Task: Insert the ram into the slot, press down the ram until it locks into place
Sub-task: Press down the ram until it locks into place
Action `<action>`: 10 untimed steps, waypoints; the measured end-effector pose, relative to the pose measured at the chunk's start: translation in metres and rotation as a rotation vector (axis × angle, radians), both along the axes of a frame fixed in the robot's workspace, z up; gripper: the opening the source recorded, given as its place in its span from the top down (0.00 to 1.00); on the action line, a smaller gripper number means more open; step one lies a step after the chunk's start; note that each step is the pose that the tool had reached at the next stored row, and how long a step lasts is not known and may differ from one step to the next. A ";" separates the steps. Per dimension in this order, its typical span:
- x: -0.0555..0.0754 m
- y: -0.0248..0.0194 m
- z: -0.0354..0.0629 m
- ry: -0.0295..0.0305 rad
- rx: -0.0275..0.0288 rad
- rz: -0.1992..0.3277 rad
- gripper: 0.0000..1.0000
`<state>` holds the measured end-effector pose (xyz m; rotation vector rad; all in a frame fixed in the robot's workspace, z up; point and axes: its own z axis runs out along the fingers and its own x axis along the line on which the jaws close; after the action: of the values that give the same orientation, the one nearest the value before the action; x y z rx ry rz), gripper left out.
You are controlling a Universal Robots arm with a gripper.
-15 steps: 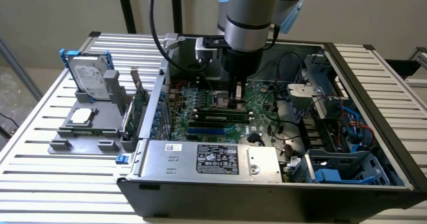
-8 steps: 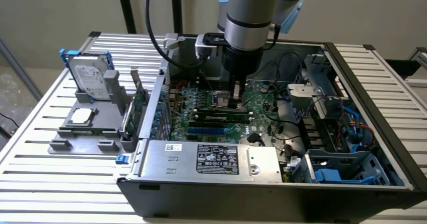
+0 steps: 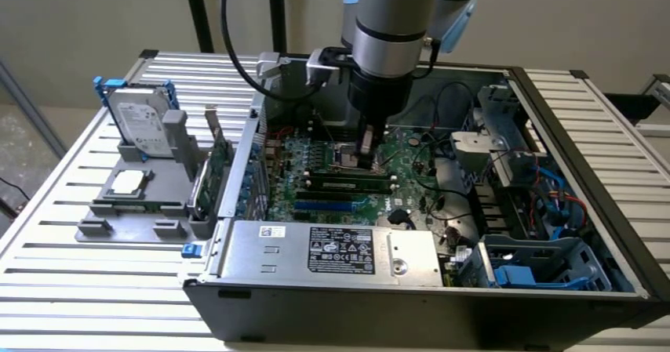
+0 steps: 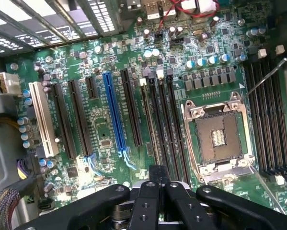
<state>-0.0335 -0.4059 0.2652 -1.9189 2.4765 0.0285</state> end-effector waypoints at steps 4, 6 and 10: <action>0.000 0.0000 0.0013 0.0000 0.0000 -0.062 0.89; 0.000 0.0000 0.0020 0.0001 -0.0001 -0.093 0.89; 0.000 0.0000 0.0033 0.0000 0.0000 -0.155 0.89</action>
<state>-0.0335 -0.4059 0.2685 -1.7201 2.6169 0.0273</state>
